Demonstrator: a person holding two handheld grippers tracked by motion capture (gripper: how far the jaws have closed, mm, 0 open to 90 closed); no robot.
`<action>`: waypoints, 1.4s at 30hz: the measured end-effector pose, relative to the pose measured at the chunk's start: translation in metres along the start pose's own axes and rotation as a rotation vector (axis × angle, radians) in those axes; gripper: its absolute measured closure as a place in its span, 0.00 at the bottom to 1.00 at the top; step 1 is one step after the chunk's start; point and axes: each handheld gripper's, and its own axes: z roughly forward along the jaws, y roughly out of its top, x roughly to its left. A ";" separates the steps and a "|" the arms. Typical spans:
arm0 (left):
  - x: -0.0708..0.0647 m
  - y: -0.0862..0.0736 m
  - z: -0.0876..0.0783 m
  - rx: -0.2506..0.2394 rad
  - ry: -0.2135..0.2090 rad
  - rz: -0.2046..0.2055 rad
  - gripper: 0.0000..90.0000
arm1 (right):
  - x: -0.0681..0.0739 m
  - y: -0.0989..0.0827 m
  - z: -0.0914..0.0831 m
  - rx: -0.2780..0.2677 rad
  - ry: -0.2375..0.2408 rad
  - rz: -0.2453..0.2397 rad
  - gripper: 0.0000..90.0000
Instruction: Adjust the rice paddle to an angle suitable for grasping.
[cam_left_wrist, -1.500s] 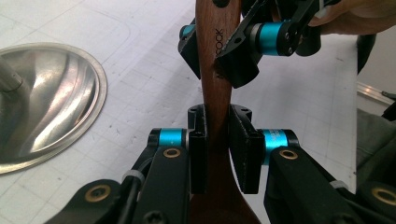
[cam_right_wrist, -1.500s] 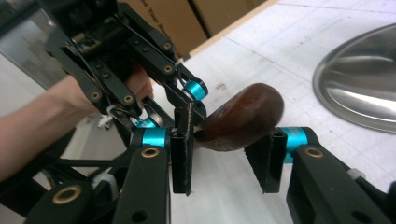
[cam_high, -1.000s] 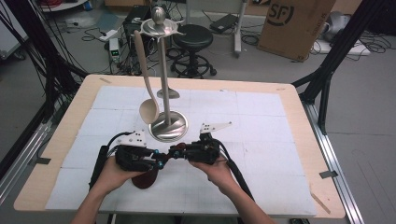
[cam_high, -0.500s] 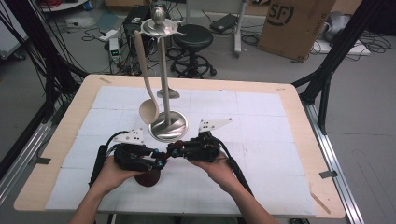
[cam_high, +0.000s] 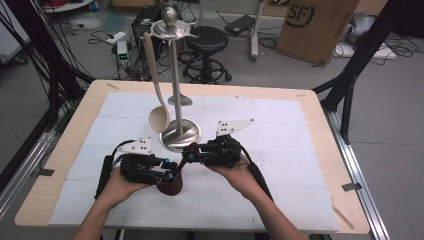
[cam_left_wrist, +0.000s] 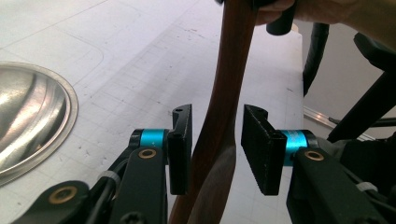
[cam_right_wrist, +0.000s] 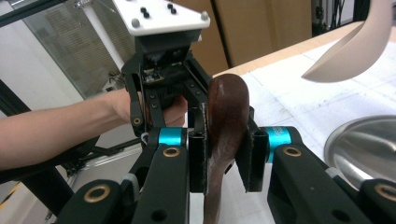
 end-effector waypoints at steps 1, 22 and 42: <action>0.000 0.000 0.000 -0.003 0.000 -0.001 0.73 | 0.000 0.001 0.000 -0.001 -0.003 -0.003 0.85; 0.005 -0.008 -0.005 0.027 0.018 -0.008 0.78 | 0.003 -0.019 0.021 -0.034 -0.060 -0.001 0.79; 0.006 -0.010 -0.007 0.024 0.038 -0.007 0.77 | 0.006 -0.039 0.028 -0.083 -0.091 0.018 0.85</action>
